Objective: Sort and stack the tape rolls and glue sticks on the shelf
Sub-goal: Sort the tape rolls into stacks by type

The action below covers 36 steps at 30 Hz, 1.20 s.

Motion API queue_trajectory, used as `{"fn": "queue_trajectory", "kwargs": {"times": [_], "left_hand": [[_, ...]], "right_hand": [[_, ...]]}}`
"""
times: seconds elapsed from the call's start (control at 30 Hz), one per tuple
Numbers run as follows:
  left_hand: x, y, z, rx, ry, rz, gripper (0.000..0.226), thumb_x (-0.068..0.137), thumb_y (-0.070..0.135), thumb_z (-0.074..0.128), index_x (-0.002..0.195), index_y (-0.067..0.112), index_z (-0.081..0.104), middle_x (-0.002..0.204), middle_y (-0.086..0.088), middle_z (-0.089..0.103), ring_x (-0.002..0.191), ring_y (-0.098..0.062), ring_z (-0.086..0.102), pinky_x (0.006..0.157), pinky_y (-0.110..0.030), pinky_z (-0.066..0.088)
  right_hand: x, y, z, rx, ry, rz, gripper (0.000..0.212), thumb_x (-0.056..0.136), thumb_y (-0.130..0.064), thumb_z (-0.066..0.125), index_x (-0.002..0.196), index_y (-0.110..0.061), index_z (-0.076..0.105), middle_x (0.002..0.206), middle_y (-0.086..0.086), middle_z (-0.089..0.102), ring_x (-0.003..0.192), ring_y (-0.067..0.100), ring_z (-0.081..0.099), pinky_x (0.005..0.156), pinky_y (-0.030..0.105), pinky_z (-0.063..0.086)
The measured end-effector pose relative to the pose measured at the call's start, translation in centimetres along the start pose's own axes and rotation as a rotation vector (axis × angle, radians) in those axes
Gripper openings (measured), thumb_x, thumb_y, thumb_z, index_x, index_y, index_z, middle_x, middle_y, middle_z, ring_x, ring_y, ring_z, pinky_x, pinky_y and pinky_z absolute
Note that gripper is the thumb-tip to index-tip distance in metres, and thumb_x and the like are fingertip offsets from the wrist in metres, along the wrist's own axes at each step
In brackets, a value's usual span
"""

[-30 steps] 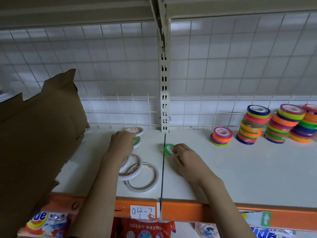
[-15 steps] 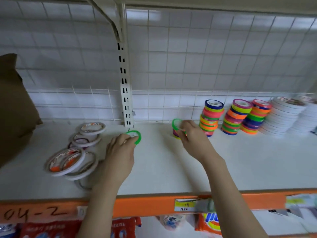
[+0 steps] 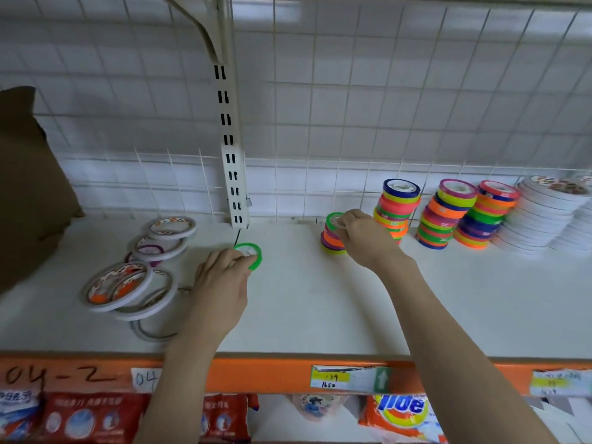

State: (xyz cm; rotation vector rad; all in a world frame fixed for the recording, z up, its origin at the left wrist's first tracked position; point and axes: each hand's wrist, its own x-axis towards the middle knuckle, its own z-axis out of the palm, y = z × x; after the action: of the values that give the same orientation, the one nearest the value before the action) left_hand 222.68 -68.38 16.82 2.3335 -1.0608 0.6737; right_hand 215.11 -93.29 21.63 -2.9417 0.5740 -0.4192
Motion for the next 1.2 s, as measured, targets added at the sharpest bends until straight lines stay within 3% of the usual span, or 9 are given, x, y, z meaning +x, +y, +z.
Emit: {"fn": "queue_trajectory", "kwargs": {"times": [0.2, 0.37, 0.5, 0.67, 0.77, 0.87, 1.2], "left_hand": [[-0.4, 0.1, 0.2, -0.005, -0.039, -0.006, 0.039, 0.066, -0.011, 0.072, 0.1, 0.009, 0.07, 0.09, -0.009, 0.063, 0.082, -0.036, 0.06, 0.068, -0.046, 0.052], [0.1, 0.4, 0.5, -0.024, -0.056, 0.008, 0.038, 0.069, -0.011, 0.07, 0.102, 0.008, 0.07, 0.091, -0.01, 0.064, 0.083, -0.037, 0.06, 0.068, -0.047, 0.051], [1.4, 1.5, 1.1, -0.048, -0.055, 0.061, 0.031, 0.076, -0.003, 0.059, 0.103, 0.009, 0.07, 0.091, -0.008, 0.063, 0.086, -0.031, 0.057, 0.069, -0.044, 0.051], [5.5, 4.4, 1.9, -0.07, -0.089, 0.191, 0.039, 0.071, -0.012, 0.066, 0.104, 0.01, 0.069, 0.09, -0.006, 0.062, 0.083, -0.032, 0.057, 0.072, -0.04, 0.051], [8.4, 7.0, 2.7, -0.032, -0.175, 0.212, 0.045, 0.084, -0.006, 0.053, 0.122, 0.016, 0.061, 0.112, -0.005, 0.058, 0.107, -0.03, 0.048, 0.086, -0.036, 0.036], [10.8, 9.1, 3.7, 0.058, -0.292, 0.25, 0.053, 0.087, -0.001, 0.044, 0.134, 0.023, 0.049, 0.126, -0.002, 0.049, 0.118, -0.025, 0.038, 0.09, -0.03, 0.028], [12.2, 11.0, 6.0, 0.192, -0.422, 0.296, 0.046, 0.092, 0.005, 0.042, 0.134, 0.024, 0.047, 0.121, -0.002, 0.048, 0.116, -0.024, 0.039, 0.088, -0.031, 0.03]], "right_hand": [[0.1, -0.3, 0.5, -0.002, -0.016, 0.013, 0.033, 0.1, -0.02, 0.038, 0.126, -0.003, 0.049, 0.128, 0.011, 0.05, 0.109, 0.029, 0.052, 0.081, 0.034, 0.045], [-0.3, 0.0, 0.4, 0.057, -0.022, 0.008, 0.04, 0.097, -0.02, 0.044, 0.133, -0.004, 0.043, 0.141, 0.01, 0.042, 0.125, 0.029, 0.042, 0.095, 0.035, 0.043], [-1.8, 0.3, 0.0, 0.125, 0.015, 0.021, 0.048, 0.096, -0.021, 0.047, 0.139, -0.005, 0.038, 0.149, 0.011, 0.031, 0.136, 0.028, 0.029, 0.108, 0.032, 0.03], [-5.2, 2.0, 0.0, 0.113, 0.012, 0.107, 0.049, 0.094, -0.025, 0.047, 0.139, -0.006, 0.037, 0.145, 0.009, 0.036, 0.131, 0.026, 0.035, 0.099, 0.033, 0.037], [-7.2, 3.2, 1.0, 0.052, -0.068, 0.15, 0.045, 0.096, -0.028, 0.041, 0.136, -0.01, 0.041, 0.139, 0.007, 0.042, 0.127, 0.025, 0.038, 0.098, 0.03, 0.035], [-8.3, 3.7, 2.0, 0.085, -0.123, 0.196, 0.045, 0.099, -0.034, 0.034, 0.137, -0.01, 0.041, 0.143, 0.006, 0.04, 0.132, 0.021, 0.035, 0.107, 0.027, 0.027], [-8.5, 3.8, 2.8, 0.072, -0.06, 0.17, 0.044, 0.1, -0.032, 0.032, 0.138, -0.011, 0.039, 0.144, 0.004, 0.039, 0.133, 0.021, 0.033, 0.11, 0.025, 0.021]]}}
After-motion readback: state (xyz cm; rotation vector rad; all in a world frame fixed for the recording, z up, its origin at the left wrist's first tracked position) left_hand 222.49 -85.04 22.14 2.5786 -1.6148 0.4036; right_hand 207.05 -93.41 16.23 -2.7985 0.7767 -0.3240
